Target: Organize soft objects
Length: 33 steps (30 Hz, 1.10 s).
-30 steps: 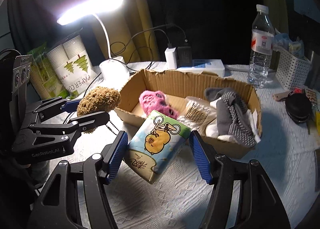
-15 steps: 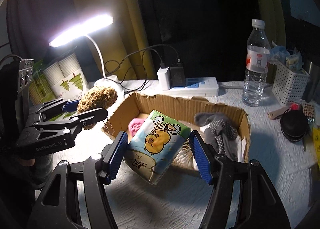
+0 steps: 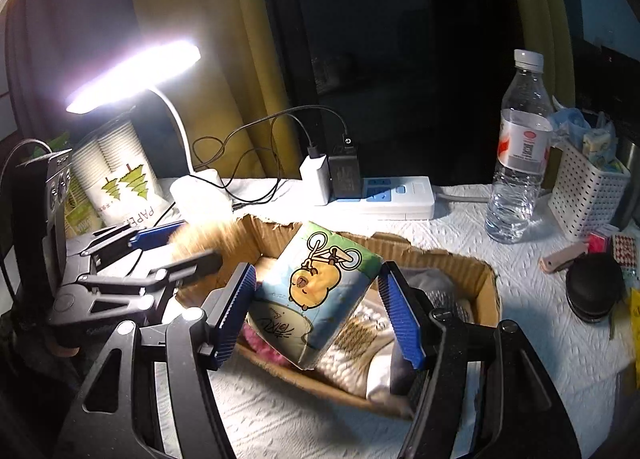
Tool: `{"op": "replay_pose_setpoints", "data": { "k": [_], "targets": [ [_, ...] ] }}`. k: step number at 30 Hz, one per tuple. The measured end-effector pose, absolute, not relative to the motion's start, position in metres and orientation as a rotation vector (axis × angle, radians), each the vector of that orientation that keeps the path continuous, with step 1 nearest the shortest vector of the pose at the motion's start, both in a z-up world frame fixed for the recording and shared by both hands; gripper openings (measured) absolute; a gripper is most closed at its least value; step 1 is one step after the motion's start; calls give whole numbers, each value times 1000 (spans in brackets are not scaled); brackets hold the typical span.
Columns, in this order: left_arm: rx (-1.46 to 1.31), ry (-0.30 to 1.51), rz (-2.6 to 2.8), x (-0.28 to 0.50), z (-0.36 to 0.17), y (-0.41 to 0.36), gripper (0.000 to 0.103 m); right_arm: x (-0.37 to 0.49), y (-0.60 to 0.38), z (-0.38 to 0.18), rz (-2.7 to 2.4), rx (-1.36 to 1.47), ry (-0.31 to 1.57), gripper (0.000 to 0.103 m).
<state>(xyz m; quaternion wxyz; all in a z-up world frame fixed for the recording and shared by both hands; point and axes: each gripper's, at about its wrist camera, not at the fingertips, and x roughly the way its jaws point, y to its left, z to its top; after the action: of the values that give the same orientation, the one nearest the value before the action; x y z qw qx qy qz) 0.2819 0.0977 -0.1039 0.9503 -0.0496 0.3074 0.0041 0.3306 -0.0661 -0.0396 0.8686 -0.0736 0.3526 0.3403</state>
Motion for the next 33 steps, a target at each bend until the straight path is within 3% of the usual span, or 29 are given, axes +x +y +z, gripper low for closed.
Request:
{"op": "replay_pose_setpoints", "data": {
  "k": [13, 15, 33],
  "targets": [
    [-127, 608, 9, 276, -106, 108, 81, 353, -36, -55, 706, -172, 751, 68],
    [-125, 604, 8, 274, -104, 108, 81, 351, -36, -55, 696, -175, 750, 73],
    [-83, 524, -1, 218, -71, 91, 81, 295, -53, -18, 668, -192, 691, 73]
  ]
}}
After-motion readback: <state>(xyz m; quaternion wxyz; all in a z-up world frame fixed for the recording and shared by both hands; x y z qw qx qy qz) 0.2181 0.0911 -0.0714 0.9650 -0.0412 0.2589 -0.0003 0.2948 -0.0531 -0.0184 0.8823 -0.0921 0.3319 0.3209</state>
